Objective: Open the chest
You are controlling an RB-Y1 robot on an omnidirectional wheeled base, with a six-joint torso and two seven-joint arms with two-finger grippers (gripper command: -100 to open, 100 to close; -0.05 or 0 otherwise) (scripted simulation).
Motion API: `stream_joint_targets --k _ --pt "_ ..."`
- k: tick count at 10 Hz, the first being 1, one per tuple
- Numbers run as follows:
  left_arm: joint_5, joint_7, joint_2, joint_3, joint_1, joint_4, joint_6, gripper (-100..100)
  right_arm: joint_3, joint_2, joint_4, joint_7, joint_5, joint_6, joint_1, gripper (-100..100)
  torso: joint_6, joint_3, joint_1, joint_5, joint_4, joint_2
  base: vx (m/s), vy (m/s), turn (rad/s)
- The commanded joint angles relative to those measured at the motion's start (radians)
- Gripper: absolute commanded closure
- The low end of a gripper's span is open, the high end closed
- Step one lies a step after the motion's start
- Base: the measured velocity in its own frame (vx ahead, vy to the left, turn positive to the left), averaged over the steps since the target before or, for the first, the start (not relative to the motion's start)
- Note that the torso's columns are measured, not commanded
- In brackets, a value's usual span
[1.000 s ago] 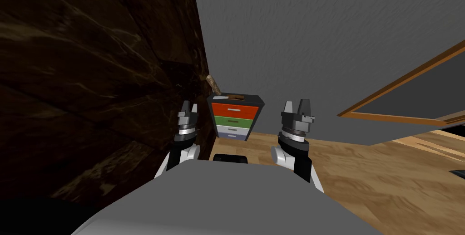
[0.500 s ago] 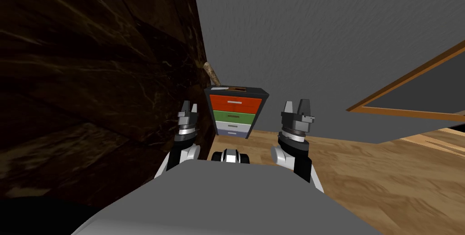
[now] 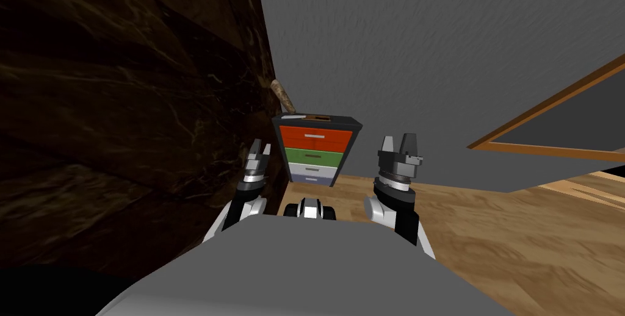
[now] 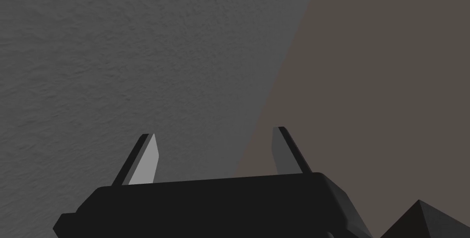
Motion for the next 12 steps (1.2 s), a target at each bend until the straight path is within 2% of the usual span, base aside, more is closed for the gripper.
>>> stream_joint_targets --k 1,5,6,12 --pt "-0.003 -0.004 0.047 0.003 -0.014 0.064 -0.015 -100 0.000 0.000 0.000 0.000 0.000 0.000 0.000 0 0.000 0.000 0.000 0.000 0.000 0.000 0.054 -0.024 -0.011" --pt "-0.010 -0.013 0.081 0.004 -0.034 0.183 -0.050 -100 0.000 0.000 0.000 0.000 0.000 0.000 0.000 0 0.000 0.000 0.000 0.000 0.000 0.001 0.054 -0.026 -0.016" --pt "-0.010 -0.013 0.081 0.004 -0.034 0.183 -0.050 -100 0.000 0.000 0.000 0.000 0.000 0.000 0.000 0 0.000 0.001 0.000 0.000 0.000 0.001 0.039 -0.020 -0.004" --pt "-0.020 -0.025 0.095 0.005 -0.061 0.348 -0.099 -100 0.000 0.000 0.000 0.000 0.000 0.000 0.000 0 0.000 0.001 0.001 0.000 0.000 0.001 0.047 -0.024 -0.014"
